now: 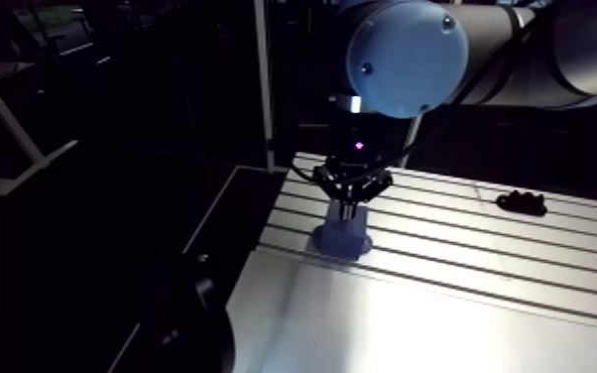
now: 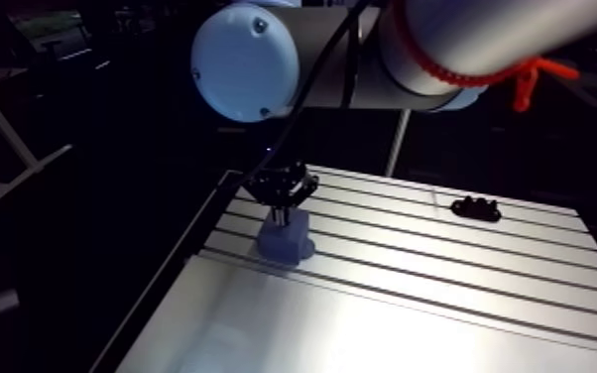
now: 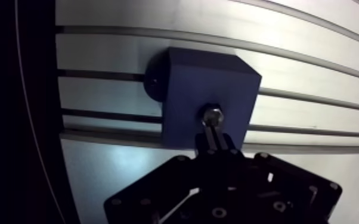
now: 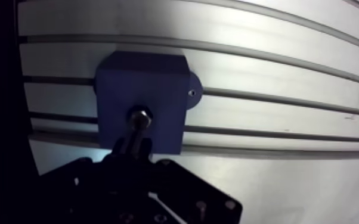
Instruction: Pick up the M10 bolt and insert it into the hex recess until seated.
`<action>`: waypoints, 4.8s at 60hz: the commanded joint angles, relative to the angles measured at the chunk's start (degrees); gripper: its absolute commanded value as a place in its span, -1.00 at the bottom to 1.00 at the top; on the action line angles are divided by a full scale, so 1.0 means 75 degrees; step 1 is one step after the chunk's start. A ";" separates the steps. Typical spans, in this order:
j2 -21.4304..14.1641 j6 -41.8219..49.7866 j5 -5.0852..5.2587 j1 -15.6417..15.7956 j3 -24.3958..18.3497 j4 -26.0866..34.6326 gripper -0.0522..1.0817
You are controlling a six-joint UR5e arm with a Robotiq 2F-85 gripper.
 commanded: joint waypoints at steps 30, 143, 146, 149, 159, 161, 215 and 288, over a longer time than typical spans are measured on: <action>0.0062 -0.0004 -0.0010 0.0047 0.0064 -0.0066 1.00; 0.0086 -0.0027 0.0025 0.0047 0.0054 -0.0301 1.00; 0.0075 -0.0027 0.0025 0.0047 0.0044 -0.0301 1.00; 0.0041 -0.0027 0.0025 0.0047 0.0042 -0.0289 1.00; 0.0027 -0.0027 0.0015 0.0047 0.0042 -0.0289 0.99; 0.0027 -0.0027 0.0014 0.0047 0.0032 -0.0289 0.93; -0.1090 -0.1017 -0.0139 -0.0151 -0.1356 0.2801 -0.89; -0.1968 -0.1349 0.0097 -0.2063 -0.3238 0.4810 -0.88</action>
